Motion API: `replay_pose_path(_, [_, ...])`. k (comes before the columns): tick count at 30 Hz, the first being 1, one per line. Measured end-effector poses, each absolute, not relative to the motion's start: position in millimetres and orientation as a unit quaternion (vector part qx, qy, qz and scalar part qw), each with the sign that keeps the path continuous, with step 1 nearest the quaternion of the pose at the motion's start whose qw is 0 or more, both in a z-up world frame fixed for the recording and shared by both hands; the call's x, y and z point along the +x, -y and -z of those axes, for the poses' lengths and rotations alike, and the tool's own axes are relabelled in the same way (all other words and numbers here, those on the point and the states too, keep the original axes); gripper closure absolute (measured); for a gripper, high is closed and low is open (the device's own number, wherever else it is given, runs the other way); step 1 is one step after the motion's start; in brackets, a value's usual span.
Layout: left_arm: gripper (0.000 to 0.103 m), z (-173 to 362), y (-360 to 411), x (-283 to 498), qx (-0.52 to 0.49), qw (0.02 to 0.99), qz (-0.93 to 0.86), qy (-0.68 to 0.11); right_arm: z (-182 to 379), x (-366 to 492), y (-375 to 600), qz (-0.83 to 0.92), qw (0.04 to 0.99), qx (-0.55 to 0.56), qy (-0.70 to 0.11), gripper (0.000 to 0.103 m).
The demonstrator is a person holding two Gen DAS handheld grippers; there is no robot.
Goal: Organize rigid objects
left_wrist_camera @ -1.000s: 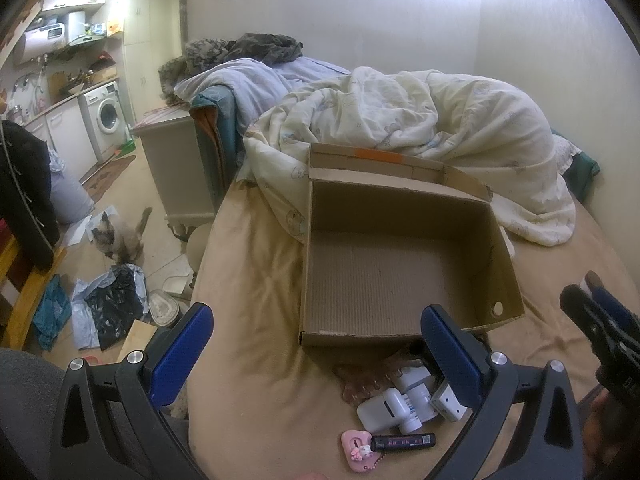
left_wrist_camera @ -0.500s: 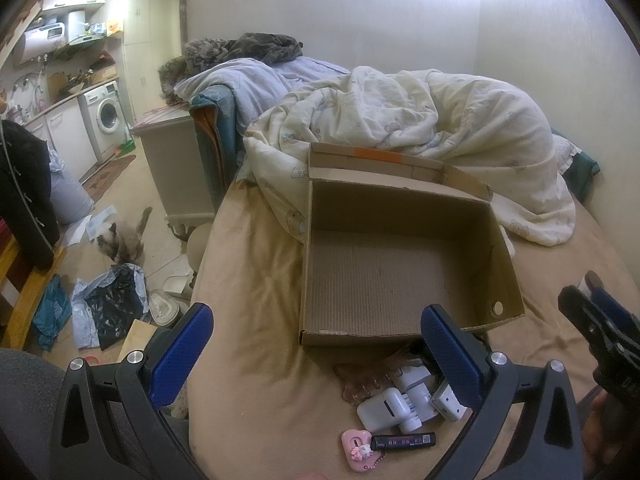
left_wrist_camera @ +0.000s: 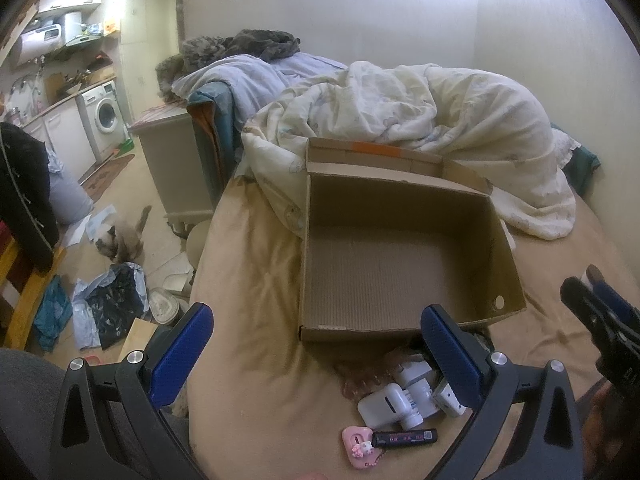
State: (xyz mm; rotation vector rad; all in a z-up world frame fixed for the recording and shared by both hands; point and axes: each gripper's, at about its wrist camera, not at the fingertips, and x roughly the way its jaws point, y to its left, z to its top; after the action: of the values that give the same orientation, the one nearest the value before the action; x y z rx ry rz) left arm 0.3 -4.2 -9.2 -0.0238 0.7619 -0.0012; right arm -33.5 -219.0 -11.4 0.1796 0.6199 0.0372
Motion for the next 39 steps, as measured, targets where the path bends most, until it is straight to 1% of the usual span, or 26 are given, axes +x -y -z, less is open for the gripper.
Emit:
replay_pose_path(30, [0.000,10.8,-3.8,4.6,-0.013,0.926,-0.007,-0.378,10.4,-31.8,218.9,-0.019,0.947,0.090,-0.308,0.000])
replay_pose_path(39, [0.000,29.7,-8.3,17.6,0.011,0.902,-0.043,-0.429,14.3,-30.0,221.7,-0.004,0.940,0.088,-0.329,0.000])
